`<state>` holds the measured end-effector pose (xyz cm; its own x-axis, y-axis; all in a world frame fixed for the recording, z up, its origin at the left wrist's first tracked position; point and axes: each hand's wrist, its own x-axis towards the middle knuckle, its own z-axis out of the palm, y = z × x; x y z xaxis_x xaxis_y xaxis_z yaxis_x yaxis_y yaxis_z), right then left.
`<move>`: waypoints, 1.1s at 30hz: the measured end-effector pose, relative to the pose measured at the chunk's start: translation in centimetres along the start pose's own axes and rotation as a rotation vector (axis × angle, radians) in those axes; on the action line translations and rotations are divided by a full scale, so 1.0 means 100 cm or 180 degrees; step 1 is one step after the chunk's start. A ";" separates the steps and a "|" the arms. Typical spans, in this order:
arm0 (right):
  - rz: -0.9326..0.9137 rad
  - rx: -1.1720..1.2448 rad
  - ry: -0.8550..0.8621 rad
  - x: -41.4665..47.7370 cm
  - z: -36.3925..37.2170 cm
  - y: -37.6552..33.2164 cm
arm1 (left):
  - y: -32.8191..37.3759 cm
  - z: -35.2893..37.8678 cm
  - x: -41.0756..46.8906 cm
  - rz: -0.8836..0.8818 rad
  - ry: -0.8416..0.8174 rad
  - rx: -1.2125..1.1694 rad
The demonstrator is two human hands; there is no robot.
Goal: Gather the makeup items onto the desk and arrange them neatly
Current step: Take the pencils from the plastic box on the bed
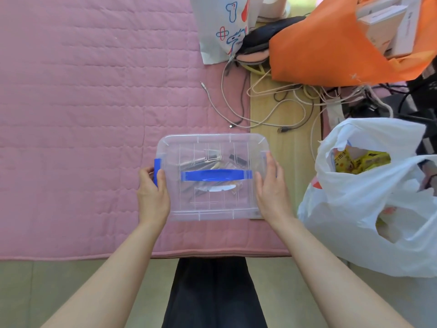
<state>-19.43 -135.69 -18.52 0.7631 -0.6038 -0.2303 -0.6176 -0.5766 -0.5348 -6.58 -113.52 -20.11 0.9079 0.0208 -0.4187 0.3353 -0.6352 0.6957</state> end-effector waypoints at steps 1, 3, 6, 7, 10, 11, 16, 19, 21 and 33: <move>0.0083 0.0195 0.0029 0.001 0.000 0.003 | -0.001 0.002 0.001 -0.0021 0.0027 -0.0057; 0.0260 0.0481 0.0005 0.004 0.004 0.009 | -0.004 0.005 0.002 0.0008 0.0101 -0.0099; 0.0310 0.0640 0.0119 0.005 0.011 0.015 | -0.009 0.010 0.003 0.0082 0.0172 -0.0165; 0.0333 0.0696 0.0176 0.005 0.013 0.015 | -0.010 0.011 0.004 0.0084 0.0193 -0.0199; 0.0560 0.0903 0.0290 0.002 0.017 0.018 | -0.013 0.013 0.003 0.0112 0.0298 -0.0219; 0.0638 0.0912 0.0313 0.001 0.018 0.020 | -0.013 0.013 0.002 0.0132 0.0332 -0.0201; 0.0777 0.0689 0.0390 0.004 0.020 0.020 | -0.009 0.015 0.003 0.0188 0.0445 -0.0002; 0.0827 0.0697 0.0435 0.005 0.019 0.020 | -0.007 0.015 0.003 0.0183 0.0487 0.0133; 0.0875 0.0730 0.0492 0.005 0.019 0.020 | -0.006 0.015 0.003 0.0130 0.0550 0.0211; 0.1421 0.1196 0.0482 0.011 0.018 0.018 | -0.002 0.011 0.010 -0.0411 0.0460 0.0013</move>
<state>-19.41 -136.43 -21.19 0.3928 -0.8304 -0.3951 -0.7416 -0.0320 -0.6701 -5.99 -114.19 -21.29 0.8842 0.2128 -0.4158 0.4506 -0.6232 0.6393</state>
